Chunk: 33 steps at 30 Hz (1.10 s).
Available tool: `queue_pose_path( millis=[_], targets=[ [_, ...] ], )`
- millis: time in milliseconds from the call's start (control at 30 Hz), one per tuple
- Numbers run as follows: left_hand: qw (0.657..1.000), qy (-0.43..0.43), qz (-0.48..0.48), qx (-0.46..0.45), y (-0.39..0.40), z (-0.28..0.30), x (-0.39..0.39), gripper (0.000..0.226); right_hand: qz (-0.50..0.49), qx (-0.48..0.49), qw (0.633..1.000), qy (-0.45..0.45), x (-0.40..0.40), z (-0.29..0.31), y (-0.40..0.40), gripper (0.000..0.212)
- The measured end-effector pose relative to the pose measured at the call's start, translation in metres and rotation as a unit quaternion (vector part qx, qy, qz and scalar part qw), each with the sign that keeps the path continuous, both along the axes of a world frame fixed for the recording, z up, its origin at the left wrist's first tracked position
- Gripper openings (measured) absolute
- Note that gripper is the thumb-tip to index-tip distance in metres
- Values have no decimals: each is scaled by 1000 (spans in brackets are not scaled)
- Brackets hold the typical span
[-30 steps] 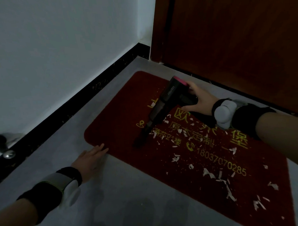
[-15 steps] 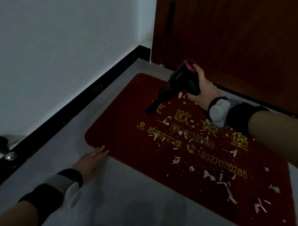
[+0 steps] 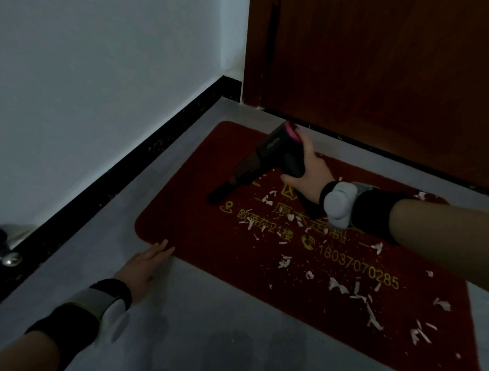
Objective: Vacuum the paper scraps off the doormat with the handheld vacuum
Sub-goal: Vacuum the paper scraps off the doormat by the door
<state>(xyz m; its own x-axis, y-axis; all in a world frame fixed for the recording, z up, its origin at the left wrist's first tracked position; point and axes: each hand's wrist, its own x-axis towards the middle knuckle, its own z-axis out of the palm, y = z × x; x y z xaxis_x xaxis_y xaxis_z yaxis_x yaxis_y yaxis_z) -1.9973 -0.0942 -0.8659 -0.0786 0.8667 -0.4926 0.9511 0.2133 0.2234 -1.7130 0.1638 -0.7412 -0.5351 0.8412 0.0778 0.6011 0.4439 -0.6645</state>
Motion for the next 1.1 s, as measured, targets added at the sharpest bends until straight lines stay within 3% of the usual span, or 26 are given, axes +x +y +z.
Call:
queue_pose_path(
  millis=[233,400,533,800,1100],
  targets=[
    [1000,-7,6,-14,2,2,1,74,116,-65,991,-12,-31,-5,-42,98],
    [1000,-2,8,-17,1,0,0,74,118,-54,991,-27,-38,3,-37,98],
    [1000,3,4,-29,-1,-1,-1,75,80,-21,995,-51,-30,10,-20,97],
    [999,32,-7,-35,0,5,3,74,-109,92,984,-105,-14,18,18,93],
    [999,29,-3,-40,-1,5,3,75,-73,25,996,-32,-7,10,4,100]
  ],
)
